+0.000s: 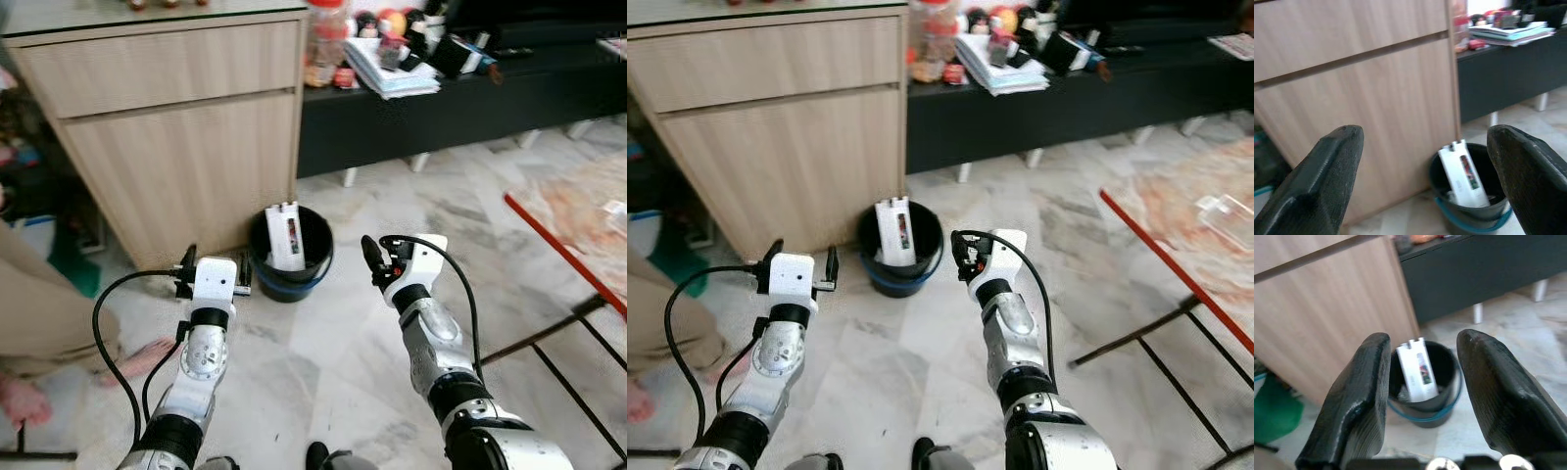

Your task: Picking trash to rubbish bin

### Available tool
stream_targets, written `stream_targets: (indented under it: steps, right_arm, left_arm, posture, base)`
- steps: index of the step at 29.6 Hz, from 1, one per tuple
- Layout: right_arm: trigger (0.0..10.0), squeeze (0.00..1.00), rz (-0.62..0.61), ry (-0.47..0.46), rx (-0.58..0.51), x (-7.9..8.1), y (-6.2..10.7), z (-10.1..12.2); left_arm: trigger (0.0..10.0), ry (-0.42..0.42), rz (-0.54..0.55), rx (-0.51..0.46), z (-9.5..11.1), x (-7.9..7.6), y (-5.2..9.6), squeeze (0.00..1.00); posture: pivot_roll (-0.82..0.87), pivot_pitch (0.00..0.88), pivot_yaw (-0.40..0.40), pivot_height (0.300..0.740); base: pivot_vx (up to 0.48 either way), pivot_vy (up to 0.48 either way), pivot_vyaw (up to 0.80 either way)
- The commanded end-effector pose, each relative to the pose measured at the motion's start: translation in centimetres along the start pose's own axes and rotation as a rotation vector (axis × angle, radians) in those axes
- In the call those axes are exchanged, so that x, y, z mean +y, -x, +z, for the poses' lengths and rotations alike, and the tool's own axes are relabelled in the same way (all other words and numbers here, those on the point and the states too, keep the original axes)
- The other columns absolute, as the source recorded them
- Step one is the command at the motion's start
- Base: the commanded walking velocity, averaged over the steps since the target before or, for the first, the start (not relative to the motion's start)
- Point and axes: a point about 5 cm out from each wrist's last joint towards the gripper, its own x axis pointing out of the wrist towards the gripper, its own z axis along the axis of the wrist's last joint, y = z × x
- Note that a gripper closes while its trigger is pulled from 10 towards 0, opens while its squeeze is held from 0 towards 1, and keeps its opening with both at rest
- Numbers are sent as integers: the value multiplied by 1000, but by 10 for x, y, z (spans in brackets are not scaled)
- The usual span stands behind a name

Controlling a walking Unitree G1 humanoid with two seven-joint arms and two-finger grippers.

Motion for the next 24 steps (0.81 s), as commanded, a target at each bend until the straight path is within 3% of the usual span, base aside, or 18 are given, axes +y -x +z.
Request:
stream_targets:
  steps: [1, 10, 14, 24]
  right_arm:
    - [10000, 0, 3, 4, -23, 2, -4, 7]
    - [10000, 0, 29, 21, -23, 10, -8, 10]
    - [10000, 0, 39, 22, -24, 14, -9, 10]
    - [10000, 0, 38, 23, -19, 14, -9, 9]
  left_arm:
    - [10000, 9, 4, 24, -3, 0, 1, 0]
    - [10000, -5, -2, 21, -2, -5, 0, 0]
    - [10000, -11, -4, 23, -2, -6, -1, 0]
    - [10000, 3, -1, 18, 0, -6, -2, 0]
  posture:
    - [89, 154, -119, 740]
    - [83, 174, -131, 740]
    - [81, 177, -134, 740]
    - [79, 172, -137, 740]
  base:
    - [0, 0, -800]
    - [0, 0, -800]
    - [0, -480, -800]
    - [0, 0, -800]
